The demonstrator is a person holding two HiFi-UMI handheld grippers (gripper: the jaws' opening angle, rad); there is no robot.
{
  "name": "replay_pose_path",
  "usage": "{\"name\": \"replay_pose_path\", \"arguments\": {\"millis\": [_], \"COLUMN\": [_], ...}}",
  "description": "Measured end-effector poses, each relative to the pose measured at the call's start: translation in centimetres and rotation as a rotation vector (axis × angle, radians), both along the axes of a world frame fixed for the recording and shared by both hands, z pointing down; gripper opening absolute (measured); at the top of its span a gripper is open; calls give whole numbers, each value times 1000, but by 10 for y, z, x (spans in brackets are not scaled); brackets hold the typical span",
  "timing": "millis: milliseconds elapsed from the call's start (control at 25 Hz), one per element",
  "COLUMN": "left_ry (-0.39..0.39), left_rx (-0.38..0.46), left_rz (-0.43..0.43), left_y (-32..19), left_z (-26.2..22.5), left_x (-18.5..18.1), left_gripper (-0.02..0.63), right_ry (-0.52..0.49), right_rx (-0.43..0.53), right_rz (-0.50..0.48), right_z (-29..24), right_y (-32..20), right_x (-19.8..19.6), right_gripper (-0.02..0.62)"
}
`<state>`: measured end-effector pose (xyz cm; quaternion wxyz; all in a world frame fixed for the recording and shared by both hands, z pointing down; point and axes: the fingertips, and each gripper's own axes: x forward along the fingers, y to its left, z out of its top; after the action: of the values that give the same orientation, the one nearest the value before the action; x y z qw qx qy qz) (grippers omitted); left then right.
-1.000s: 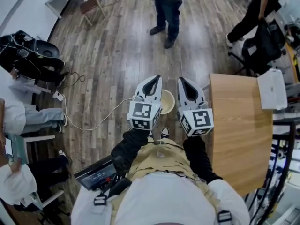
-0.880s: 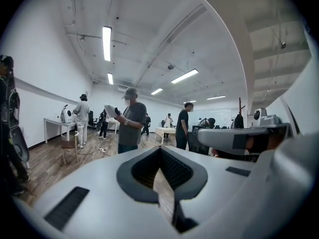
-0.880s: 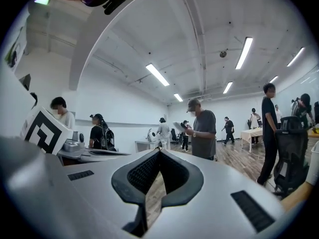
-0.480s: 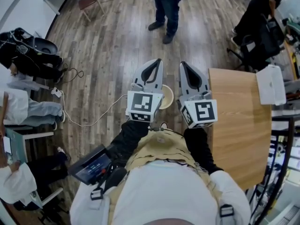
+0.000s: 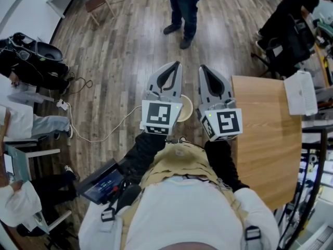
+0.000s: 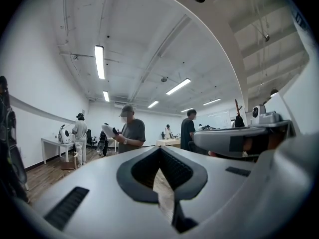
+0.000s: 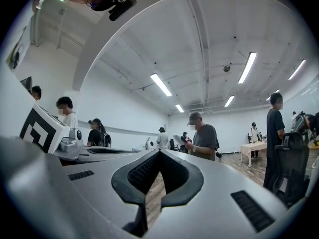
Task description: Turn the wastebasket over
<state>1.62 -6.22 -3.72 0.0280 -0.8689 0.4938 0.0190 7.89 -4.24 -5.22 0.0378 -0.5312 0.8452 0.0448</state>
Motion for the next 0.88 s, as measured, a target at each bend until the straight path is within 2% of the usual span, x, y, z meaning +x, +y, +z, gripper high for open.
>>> {"name": "replay_pose_path", "arguments": {"millis": [880], "left_ry": [-20], "left_rx": [-23], "left_rz": [0], "left_y": [0], "left_z": [4], "left_x": [0], "left_gripper": [2], "right_ry": [0], "right_rx": [-3], "right_rz": [-4], "right_z": [-2], "right_y": [3], "right_x": [0], "right_gripper": [20]}}
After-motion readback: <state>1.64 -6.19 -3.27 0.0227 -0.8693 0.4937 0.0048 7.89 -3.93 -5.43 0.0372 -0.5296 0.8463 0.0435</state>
